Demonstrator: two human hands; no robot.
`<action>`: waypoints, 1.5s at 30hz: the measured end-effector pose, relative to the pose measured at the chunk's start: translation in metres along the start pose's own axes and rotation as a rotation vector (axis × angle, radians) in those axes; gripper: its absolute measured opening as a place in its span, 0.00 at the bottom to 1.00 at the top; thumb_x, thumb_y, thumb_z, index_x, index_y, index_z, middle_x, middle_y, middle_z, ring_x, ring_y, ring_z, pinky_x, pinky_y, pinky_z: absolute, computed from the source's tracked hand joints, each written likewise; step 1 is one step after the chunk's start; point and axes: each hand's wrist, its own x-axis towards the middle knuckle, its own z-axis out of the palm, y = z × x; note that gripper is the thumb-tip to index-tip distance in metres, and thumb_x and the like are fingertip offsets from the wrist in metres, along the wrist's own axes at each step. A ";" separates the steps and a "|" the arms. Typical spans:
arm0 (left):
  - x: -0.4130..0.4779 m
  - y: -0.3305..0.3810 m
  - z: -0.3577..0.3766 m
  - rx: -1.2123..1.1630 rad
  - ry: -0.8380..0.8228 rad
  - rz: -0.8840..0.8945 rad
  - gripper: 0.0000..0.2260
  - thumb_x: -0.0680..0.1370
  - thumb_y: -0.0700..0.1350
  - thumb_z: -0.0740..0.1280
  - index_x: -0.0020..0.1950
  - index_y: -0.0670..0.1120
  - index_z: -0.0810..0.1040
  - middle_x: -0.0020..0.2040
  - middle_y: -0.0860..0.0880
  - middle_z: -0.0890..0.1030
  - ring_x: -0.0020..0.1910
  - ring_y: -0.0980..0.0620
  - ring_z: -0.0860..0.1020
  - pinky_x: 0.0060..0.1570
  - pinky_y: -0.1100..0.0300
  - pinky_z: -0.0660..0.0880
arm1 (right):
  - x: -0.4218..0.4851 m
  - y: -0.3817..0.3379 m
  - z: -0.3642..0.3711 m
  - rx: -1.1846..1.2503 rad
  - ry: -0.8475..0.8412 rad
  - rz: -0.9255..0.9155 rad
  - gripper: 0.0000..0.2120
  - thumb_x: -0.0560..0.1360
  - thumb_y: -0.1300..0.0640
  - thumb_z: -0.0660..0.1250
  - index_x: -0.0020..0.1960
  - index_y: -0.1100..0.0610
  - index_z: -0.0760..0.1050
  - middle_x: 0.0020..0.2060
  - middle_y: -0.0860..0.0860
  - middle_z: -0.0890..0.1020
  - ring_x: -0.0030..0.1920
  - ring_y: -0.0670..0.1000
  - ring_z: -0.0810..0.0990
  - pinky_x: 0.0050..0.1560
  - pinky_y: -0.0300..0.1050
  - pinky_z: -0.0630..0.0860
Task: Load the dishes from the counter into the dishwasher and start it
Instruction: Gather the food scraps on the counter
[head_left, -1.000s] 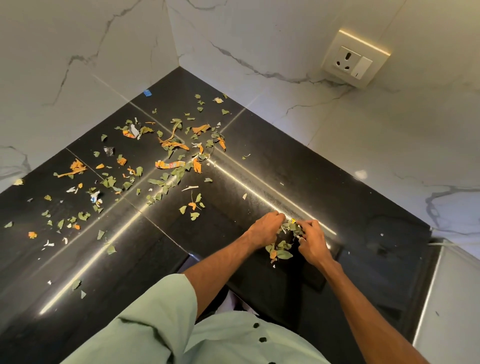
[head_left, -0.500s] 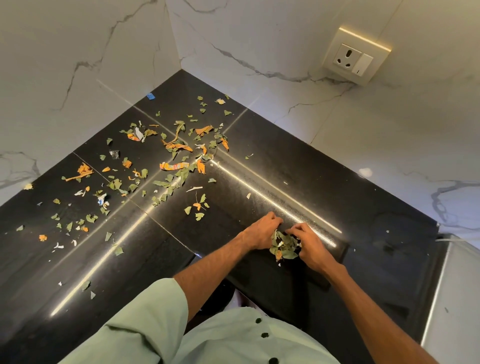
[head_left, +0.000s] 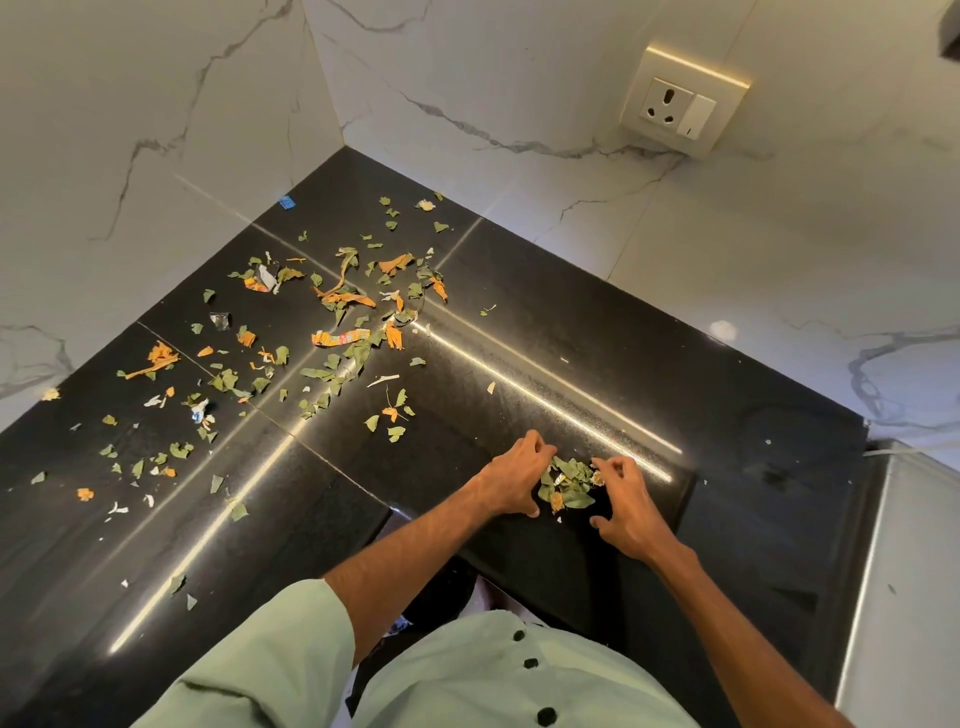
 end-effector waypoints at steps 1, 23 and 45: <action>-0.002 0.003 0.002 -0.017 0.024 -0.024 0.43 0.67 0.45 0.81 0.76 0.42 0.62 0.68 0.44 0.63 0.66 0.46 0.68 0.65 0.49 0.75 | -0.001 -0.001 0.001 0.006 0.011 0.012 0.46 0.68 0.55 0.80 0.78 0.56 0.59 0.67 0.49 0.60 0.68 0.49 0.64 0.69 0.43 0.70; -0.003 0.033 0.025 -0.141 0.134 -0.166 0.25 0.74 0.39 0.74 0.69 0.43 0.71 0.62 0.42 0.71 0.57 0.42 0.78 0.58 0.47 0.79 | -0.001 -0.045 0.025 -0.001 0.072 -0.003 0.26 0.73 0.66 0.72 0.69 0.59 0.70 0.61 0.52 0.68 0.54 0.48 0.73 0.58 0.43 0.78; 0.005 0.016 0.015 -0.283 0.196 -0.177 0.09 0.70 0.47 0.79 0.45 0.45 0.84 0.37 0.48 0.83 0.36 0.50 0.81 0.40 0.53 0.81 | 0.021 -0.055 0.001 0.668 0.130 0.362 0.09 0.72 0.69 0.76 0.49 0.58 0.85 0.40 0.54 0.87 0.39 0.50 0.87 0.45 0.49 0.85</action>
